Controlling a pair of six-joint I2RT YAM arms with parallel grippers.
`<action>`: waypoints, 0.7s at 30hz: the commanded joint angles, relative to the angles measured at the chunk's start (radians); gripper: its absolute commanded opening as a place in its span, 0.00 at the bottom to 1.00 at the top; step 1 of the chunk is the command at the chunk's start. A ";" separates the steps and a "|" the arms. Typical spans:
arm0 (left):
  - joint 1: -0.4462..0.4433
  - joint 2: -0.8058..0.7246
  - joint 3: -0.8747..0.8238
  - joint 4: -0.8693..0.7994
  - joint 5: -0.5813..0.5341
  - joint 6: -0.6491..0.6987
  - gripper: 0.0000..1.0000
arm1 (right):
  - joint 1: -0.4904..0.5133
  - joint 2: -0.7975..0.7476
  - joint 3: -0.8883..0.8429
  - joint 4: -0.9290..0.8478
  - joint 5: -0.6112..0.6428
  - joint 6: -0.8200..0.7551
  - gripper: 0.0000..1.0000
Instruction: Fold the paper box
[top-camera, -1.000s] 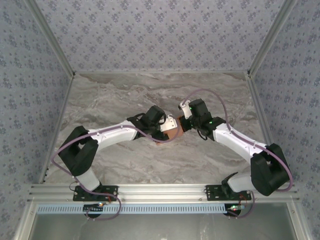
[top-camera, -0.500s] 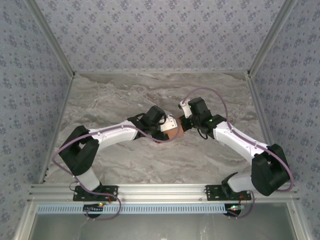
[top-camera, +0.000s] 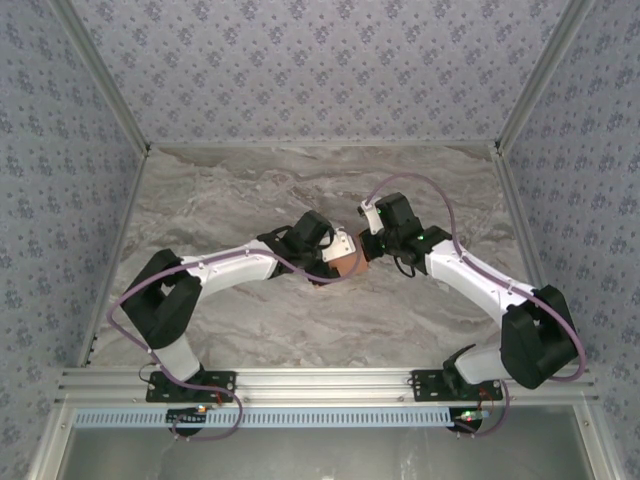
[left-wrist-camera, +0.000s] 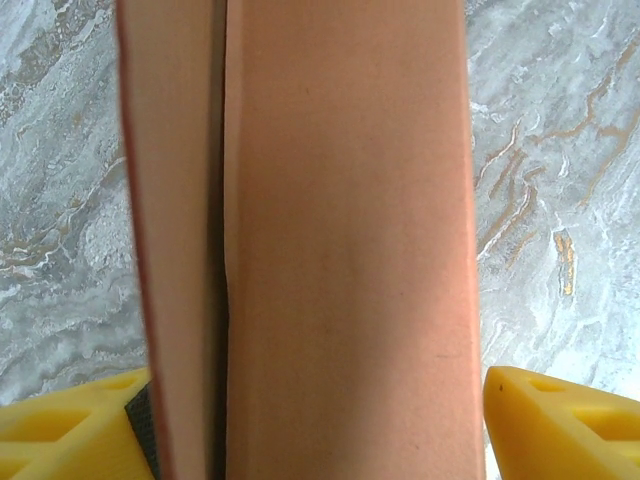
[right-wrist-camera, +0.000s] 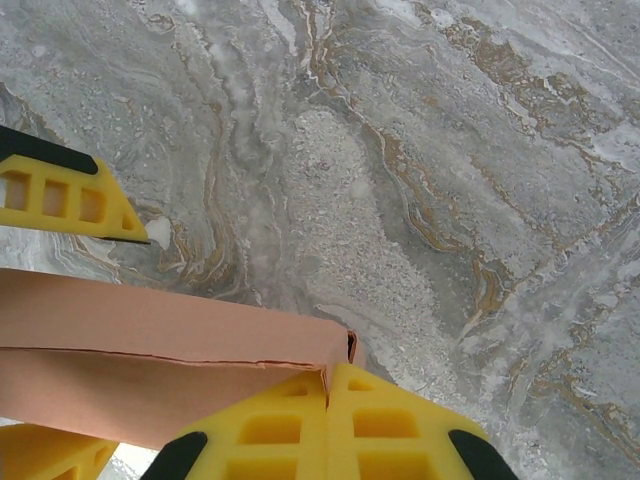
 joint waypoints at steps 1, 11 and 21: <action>-0.010 0.035 0.033 0.086 0.031 -0.034 0.79 | 0.035 0.011 0.040 -0.023 -0.146 0.047 0.01; -0.011 0.042 0.038 0.097 0.026 -0.034 0.79 | 0.043 0.019 0.032 -0.013 -0.152 0.065 0.01; -0.011 0.044 0.021 0.123 0.012 -0.028 0.78 | 0.052 0.009 -0.033 0.036 -0.130 0.070 0.00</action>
